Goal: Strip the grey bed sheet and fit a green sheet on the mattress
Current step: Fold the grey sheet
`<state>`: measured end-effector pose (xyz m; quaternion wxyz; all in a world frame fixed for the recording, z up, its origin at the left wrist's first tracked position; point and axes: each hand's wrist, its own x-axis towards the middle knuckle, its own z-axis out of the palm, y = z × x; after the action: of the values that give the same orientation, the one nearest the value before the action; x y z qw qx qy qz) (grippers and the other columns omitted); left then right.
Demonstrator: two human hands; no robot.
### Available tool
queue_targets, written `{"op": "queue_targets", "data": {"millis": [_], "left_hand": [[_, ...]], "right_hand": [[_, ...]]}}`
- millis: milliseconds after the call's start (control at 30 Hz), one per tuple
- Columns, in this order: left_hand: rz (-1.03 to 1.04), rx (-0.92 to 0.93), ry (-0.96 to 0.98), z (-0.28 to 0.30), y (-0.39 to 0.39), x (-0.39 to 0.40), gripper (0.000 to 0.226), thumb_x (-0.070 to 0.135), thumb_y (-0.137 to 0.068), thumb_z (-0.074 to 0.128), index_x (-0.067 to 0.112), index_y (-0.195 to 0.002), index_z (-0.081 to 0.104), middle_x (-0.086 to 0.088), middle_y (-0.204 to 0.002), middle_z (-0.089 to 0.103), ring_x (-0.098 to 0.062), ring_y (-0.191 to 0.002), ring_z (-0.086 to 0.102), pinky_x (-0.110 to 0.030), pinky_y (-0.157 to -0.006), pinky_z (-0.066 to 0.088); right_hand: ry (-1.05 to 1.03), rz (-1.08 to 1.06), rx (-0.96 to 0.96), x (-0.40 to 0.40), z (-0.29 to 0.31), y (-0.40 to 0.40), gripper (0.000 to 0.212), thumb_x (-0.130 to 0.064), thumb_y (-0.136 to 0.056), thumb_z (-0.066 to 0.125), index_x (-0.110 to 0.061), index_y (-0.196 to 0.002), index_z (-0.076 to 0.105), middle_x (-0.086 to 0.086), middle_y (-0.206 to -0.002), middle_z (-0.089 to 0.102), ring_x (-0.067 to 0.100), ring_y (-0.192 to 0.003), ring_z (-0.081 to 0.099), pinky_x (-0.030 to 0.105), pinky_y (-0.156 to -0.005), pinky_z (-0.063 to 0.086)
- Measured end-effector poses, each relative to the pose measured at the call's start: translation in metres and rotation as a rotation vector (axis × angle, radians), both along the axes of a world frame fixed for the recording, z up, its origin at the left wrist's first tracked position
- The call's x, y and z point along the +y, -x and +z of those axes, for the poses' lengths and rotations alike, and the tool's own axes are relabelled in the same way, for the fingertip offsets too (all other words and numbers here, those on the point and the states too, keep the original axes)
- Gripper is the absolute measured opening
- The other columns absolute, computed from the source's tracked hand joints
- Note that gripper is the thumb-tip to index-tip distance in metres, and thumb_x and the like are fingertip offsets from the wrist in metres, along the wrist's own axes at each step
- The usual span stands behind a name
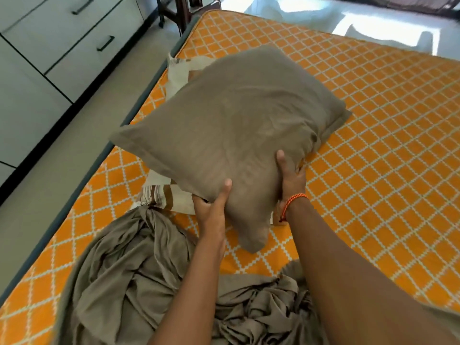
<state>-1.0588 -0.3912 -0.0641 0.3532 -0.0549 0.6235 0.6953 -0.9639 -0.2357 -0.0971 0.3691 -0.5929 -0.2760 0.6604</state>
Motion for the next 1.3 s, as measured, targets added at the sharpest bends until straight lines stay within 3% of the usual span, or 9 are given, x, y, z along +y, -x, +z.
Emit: {"op": "queue_targets", "data": {"millis": [100,300,433,567,700,900,1000,1167,1300], "left_hand": [[0.079,-0.123,-0.053,0.0,0.02,0.018,0.069,0.021,-0.075,0.094,0.018,-0.137,0.064,0.002,-0.125,0.076,-0.017,-0.116,0.072,-0.039,-0.102,0.057],[0.054,-0.308,-0.163,0.017,0.027,0.045,0.058,-0.014,-0.072,0.081,0.002,-0.126,0.068,-0.013,-0.121,0.076,-0.03,-0.109,0.074,-0.039,-0.081,0.064],[-0.001,-0.328,-0.3,0.053,0.037,0.067,0.068,-0.003,-0.066,0.085,-0.005,-0.131,0.067,-0.018,-0.13,0.072,-0.036,-0.121,0.068,-0.044,-0.09,0.063],[-0.058,-0.367,-0.39,0.088,0.051,0.075,0.052,-0.001,-0.079,0.072,-0.003,-0.131,0.066,-0.016,-0.128,0.073,-0.03,-0.112,0.074,-0.043,-0.088,0.064],[-0.018,-0.281,-0.495,0.121,0.058,0.074,0.037,-0.012,-0.091,0.062,0.005,-0.122,0.071,-0.01,-0.121,0.077,-0.022,-0.103,0.077,-0.036,-0.081,0.065],[0.076,-0.233,-0.615,0.122,0.048,0.057,0.05,-0.011,-0.081,0.065,0.008,-0.127,0.069,-0.009,-0.127,0.075,-0.025,-0.116,0.072,-0.04,-0.092,0.062],[0.07,-0.29,-0.52,0.083,0.023,0.037,0.062,-0.004,-0.082,0.071,0.004,-0.142,0.06,-0.011,-0.14,0.067,-0.028,-0.128,0.065,-0.046,-0.105,0.055],[0.025,-0.443,-0.006,0.006,-0.018,0.003,0.094,0.04,-0.049,0.1,0.018,-0.134,0.067,-0.004,-0.126,0.075,-0.025,-0.114,0.072,-0.041,-0.083,0.059],[0.066,-0.48,0.014,-0.017,0.0,-0.001,0.095,0.057,-0.054,0.1,0.028,-0.137,0.063,0.002,-0.125,0.076,-0.025,-0.113,0.073,-0.056,-0.096,0.059]], "right_hand": [[0.024,0.072,0.046,0.025,0.014,0.017,0.155,-0.049,-0.045,0.1,-0.042,-0.162,-0.001,-0.001,-0.152,0.048,0.027,-0.125,0.061,0.057,-0.107,0.05],[-0.26,0.178,0.011,0.067,0.061,0.029,0.098,0.007,-0.064,0.083,-0.023,-0.151,0.049,0.009,-0.134,0.068,0.032,-0.118,0.067,0.057,-0.102,0.054],[-0.328,0.236,0.065,0.091,0.102,0.038,0.102,-0.012,-0.047,0.095,-0.021,-0.142,0.061,0.007,-0.13,0.071,0.032,-0.119,0.068,0.058,-0.103,0.054],[-0.455,0.276,0.094,0.098,0.157,0.06,0.078,0.013,-0.064,0.077,-0.007,-0.137,0.063,0.015,-0.126,0.072,0.036,-0.117,0.068,0.059,-0.104,0.052],[-0.552,0.346,0.144,0.102,0.203,0.076,0.077,0.01,-0.064,0.078,-0.005,-0.138,0.063,0.015,-0.128,0.071,0.035,-0.121,0.067,0.057,-0.107,0.051],[-0.547,0.4,0.263,0.089,0.21,0.082,0.068,0.018,-0.072,0.072,-0.005,-0.136,0.063,0.016,-0.125,0.072,0.037,-0.118,0.068,0.049,-0.101,0.056],[-0.422,0.389,0.177,0.078,0.169,0.069,0.064,0.011,-0.071,0.074,-0.008,-0.132,0.067,0.012,-0.12,0.075,0.03,-0.108,0.072,0.042,-0.091,0.06],[-0.238,0.46,-0.445,0.043,0.081,0.046,0.057,-0.041,-0.071,0.086,-0.018,-0.118,0.065,-0.002,-0.123,0.069,0.022,-0.106,0.065,0.036,-0.098,0.052],[-0.085,0.444,-0.41,0.03,0.035,0.046,0.099,-0.068,-0.066,0.084,-0.022,-0.146,0.049,0.001,-0.139,0.06,0.027,-0.12,0.061,0.043,-0.104,0.049]]}}
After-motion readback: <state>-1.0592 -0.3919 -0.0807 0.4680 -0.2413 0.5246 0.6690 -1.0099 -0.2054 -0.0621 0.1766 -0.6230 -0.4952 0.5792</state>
